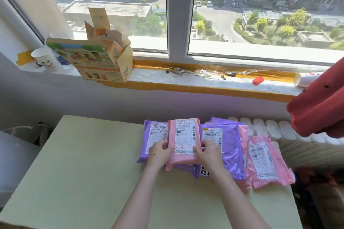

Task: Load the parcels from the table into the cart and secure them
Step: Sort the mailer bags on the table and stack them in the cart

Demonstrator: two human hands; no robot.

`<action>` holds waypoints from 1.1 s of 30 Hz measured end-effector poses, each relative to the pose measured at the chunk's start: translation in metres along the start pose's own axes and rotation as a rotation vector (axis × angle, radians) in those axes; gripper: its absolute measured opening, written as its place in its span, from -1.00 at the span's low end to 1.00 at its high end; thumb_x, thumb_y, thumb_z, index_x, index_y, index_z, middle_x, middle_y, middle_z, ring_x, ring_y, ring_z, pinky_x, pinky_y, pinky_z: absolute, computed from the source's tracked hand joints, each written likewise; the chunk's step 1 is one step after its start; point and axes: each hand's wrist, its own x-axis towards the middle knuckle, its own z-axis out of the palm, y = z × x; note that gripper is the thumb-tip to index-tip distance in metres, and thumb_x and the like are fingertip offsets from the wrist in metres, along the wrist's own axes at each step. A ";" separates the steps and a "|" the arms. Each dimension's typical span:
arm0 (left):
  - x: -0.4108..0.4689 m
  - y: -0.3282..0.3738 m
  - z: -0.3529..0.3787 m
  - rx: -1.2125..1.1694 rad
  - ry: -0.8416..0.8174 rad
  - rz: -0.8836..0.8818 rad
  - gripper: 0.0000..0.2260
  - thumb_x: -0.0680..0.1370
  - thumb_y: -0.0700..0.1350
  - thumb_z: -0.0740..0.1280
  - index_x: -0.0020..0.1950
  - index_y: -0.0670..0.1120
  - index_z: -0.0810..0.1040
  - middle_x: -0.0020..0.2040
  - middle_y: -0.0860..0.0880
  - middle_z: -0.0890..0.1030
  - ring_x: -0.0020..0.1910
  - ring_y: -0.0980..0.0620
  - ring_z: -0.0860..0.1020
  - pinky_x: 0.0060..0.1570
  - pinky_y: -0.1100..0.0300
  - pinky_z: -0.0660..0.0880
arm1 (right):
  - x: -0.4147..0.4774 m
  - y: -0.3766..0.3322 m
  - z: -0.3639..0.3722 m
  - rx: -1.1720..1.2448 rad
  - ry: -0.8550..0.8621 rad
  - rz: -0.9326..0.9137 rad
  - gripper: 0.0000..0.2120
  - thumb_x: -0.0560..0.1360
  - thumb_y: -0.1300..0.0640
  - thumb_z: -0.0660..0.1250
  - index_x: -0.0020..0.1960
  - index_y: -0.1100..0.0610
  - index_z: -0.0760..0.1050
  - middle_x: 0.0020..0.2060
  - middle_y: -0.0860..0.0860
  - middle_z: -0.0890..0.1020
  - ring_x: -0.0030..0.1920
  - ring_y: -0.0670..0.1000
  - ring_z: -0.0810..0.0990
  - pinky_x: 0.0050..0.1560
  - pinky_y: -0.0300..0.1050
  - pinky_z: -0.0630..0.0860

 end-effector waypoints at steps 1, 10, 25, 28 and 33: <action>0.001 0.000 0.001 0.022 -0.003 0.010 -0.83 0.54 -0.09 0.32 0.04 -0.12 0.64 -0.01 -0.07 0.68 0.03 -0.06 0.60 0.02 0.13 0.48 | 0.000 -0.001 0.001 0.019 0.018 0.014 -0.83 0.50 0.08 0.35 -0.07 0.19 0.58 -0.13 0.07 0.64 -0.10 0.09 0.58 -0.11 -0.04 0.48; 0.004 0.002 -0.019 -0.133 0.039 0.113 -0.91 0.47 -0.16 0.43 -0.22 -0.09 0.57 -0.24 0.01 0.64 -0.18 0.02 0.58 -0.14 0.16 0.48 | -0.024 -0.022 -0.006 0.184 0.172 0.079 -0.80 0.45 0.16 0.43 -0.28 0.07 0.45 -0.34 -0.11 0.54 -0.27 -0.08 0.50 -0.32 -0.34 0.31; -0.054 0.048 -0.054 -0.239 -0.222 0.539 -0.91 0.49 -0.20 0.42 -0.21 -0.08 0.61 -0.26 0.03 0.67 -0.26 0.13 0.61 -0.16 0.20 0.54 | -0.142 -0.046 -0.043 0.558 0.608 0.111 -0.79 0.42 0.26 0.48 -0.30 0.10 0.50 -0.34 -0.09 0.63 -0.35 -0.28 0.56 -0.23 -0.41 0.48; -0.072 0.056 -0.042 -0.231 -0.294 0.580 -0.92 0.51 -0.21 0.40 -0.19 -0.12 0.61 -0.26 0.01 0.67 -0.27 0.09 0.60 -0.22 0.30 0.51 | -0.171 -0.036 -0.055 0.546 0.692 0.140 -0.77 0.41 0.24 0.50 -0.30 0.07 0.49 -0.34 -0.11 0.63 -0.34 -0.28 0.57 -0.24 -0.41 0.47; -0.108 0.064 -0.007 -0.211 -0.403 0.655 -0.90 0.48 -0.17 0.41 -0.24 -0.07 0.59 -0.31 0.03 0.64 -0.38 0.20 0.55 -0.32 0.31 0.48 | -0.218 -0.004 -0.074 0.519 0.804 0.181 -0.82 0.41 0.23 0.50 -0.28 0.08 0.53 -0.29 -0.07 0.67 -0.23 -0.12 0.66 -0.16 -0.23 0.56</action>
